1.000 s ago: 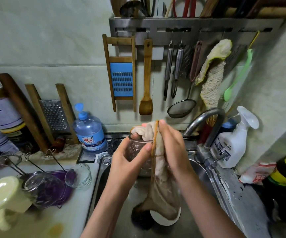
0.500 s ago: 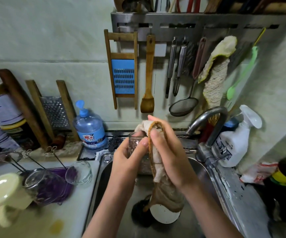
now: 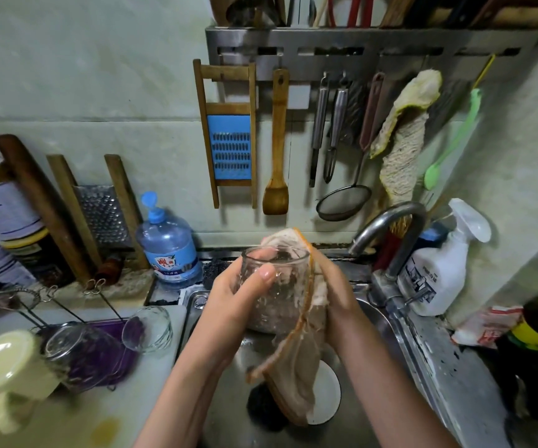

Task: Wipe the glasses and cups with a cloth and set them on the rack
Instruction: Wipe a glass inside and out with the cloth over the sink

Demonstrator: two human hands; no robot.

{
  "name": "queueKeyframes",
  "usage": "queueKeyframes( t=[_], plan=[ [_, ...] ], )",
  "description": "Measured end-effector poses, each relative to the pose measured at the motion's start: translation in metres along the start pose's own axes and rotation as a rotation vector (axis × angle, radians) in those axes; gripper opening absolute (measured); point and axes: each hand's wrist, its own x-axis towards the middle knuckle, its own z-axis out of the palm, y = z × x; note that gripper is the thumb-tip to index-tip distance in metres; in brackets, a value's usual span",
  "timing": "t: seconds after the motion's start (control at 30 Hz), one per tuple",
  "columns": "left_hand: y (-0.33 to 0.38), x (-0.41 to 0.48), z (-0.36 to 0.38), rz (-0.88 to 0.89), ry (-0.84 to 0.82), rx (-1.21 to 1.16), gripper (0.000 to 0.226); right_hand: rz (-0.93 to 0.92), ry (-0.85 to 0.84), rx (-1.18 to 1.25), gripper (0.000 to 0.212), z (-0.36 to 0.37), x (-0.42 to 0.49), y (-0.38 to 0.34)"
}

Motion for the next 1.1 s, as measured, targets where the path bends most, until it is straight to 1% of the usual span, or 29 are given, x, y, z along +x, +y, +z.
queueKeyframes(
  t=[0.03,0.1,0.13,0.2,0.23,0.3,0.4,0.47,0.5,0.53,0.6,0.7,0.77,0.83,0.9,1.0,1.03,1.1],
  plan=[
    [0.0,-0.001,0.0,-0.023,-0.011,-0.024,0.076,0.036,-0.021,0.028,0.05,-0.001,0.003,-0.002],
    [0.001,0.0,-0.002,-0.072,-0.052,-0.087,0.09,0.044,-0.015,0.008,0.042,0.002,0.007,-0.002],
    [0.001,-0.001,-0.003,-0.092,-0.085,-0.11,0.088,0.022,0.013,-0.06,0.037,0.001,0.009,-0.001],
    [0.002,-0.003,-0.005,-0.12,-0.173,-0.134,0.074,-0.078,0.095,-0.246,0.029,-0.003,0.012,-0.001],
    [0.002,-0.004,-0.006,-0.131,-0.203,-0.141,0.069,-0.107,0.119,-0.271,0.028,-0.007,0.015,0.0],
    [0.0,-0.007,-0.007,-0.169,-0.221,-0.162,0.066,-0.108,0.154,-0.298,0.027,-0.008,0.016,-0.001],
    [-0.001,-0.007,-0.005,-0.23,-0.159,-0.176,0.061,-0.105,0.234,-0.337,0.027,-0.007,0.016,-0.003],
    [0.001,-0.008,-0.002,-0.243,-0.072,-0.121,0.073,-0.156,0.293,-0.329,0.031,-0.006,0.017,-0.001],
    [0.003,-0.008,0.0,-0.245,-0.025,-0.086,0.077,-0.202,0.32,-0.335,0.033,-0.007,0.018,0.001],
    [0.002,-0.007,0.0,-0.237,0.026,-0.052,0.076,-0.262,0.352,-0.363,0.037,-0.008,0.019,0.004],
    [-0.002,-0.007,0.002,-0.195,0.079,0.004,0.066,-0.404,0.407,-0.499,0.048,-0.012,0.021,0.009],
    [-0.007,-0.009,0.002,-0.159,0.047,0.059,0.059,-0.536,0.43,-0.606,0.054,-0.013,0.02,0.01],
    [-0.007,-0.011,0.002,-0.143,0.019,0.091,0.061,-0.542,0.44,-0.649,0.055,-0.013,0.02,0.007],
    [-0.009,-0.011,0.002,-0.121,-0.001,0.115,0.07,-0.489,0.444,-0.68,0.054,-0.015,0.019,0.003],
    [-0.009,-0.011,0.001,-0.122,0.016,0.097,0.078,-0.387,0.453,-0.578,0.052,-0.015,0.018,-0.003],
    [-0.01,-0.009,0.002,-0.158,0.068,-0.058,0.08,-0.242,0.498,-0.253,0.042,-0.013,0.021,-0.005],
    [-0.011,-0.009,0.004,-0.17,0.063,-0.106,0.078,-0.231,0.513,-0.172,0.039,-0.014,0.021,-0.004],
    [-0.013,-0.009,0.004,-0.17,0.072,-0.174,0.069,-0.264,0.526,-0.022,0.04,-0.012,0.02,-0.004]
  ],
)
